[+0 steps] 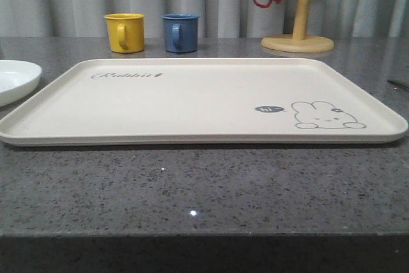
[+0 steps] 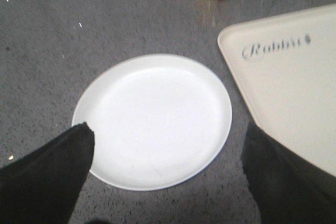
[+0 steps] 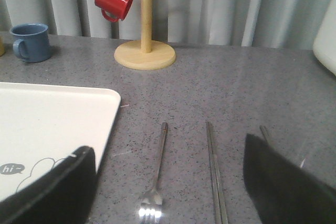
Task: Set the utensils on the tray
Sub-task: 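Grasp the rim of the white plate with the left gripper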
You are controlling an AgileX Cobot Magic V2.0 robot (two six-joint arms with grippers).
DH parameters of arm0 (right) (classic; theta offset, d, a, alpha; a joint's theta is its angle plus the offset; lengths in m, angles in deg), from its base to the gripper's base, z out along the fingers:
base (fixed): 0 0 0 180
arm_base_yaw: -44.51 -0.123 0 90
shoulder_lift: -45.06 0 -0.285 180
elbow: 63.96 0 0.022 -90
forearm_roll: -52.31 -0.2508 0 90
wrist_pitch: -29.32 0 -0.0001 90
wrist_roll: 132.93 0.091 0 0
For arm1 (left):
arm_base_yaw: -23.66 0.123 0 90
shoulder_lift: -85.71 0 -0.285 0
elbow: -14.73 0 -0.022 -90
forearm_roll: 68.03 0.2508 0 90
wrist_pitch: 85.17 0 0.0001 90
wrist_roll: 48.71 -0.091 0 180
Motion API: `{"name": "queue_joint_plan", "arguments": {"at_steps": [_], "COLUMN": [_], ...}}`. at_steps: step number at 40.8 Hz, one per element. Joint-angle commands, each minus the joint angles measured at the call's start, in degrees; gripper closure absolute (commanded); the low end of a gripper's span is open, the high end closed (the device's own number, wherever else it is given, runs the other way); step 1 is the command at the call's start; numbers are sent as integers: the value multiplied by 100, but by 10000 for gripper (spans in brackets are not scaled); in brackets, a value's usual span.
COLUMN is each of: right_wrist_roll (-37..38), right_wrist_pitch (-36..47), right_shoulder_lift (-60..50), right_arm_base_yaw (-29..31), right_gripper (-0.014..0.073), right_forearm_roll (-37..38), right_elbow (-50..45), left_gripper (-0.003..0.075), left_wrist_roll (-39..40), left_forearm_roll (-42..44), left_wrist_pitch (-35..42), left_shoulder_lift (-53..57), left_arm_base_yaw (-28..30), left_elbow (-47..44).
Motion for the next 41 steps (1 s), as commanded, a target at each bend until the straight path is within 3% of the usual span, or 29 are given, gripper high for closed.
{"name": "queue_joint_plan", "arguments": {"at_steps": [1, 14, 25, 36, 41], "right_wrist_roll": [-49, -49, -49, -49, -49], "right_wrist_pitch": [404, 392, 392, 392, 392], "right_shoulder_lift": [102, 102, 102, 102, 102], "right_arm_base_yaw": [34, 34, 34, 34, 34], "right_gripper": [-8, -8, -8, -8, -8], "right_forearm_roll": [4, 4, 4, 4, 4], "right_elbow": [201, 201, 201, 201, 201], "left_gripper": [154, 154, 160, 390, 457], "left_wrist_roll": [-391, -1153, -1151, -1151, -1151], "left_forearm_roll": [-51, -39, 44, 58, 58], "left_wrist_pitch": [-555, -2753, -3173, -3161, -3172], "left_shoulder_lift": [-700, -2741, -3901, -4356, -4465], "left_arm_base_yaw": [-107, -550, -550, -550, -550], "left_elbow": [796, 2403, 2950, 2950, 2950]}}
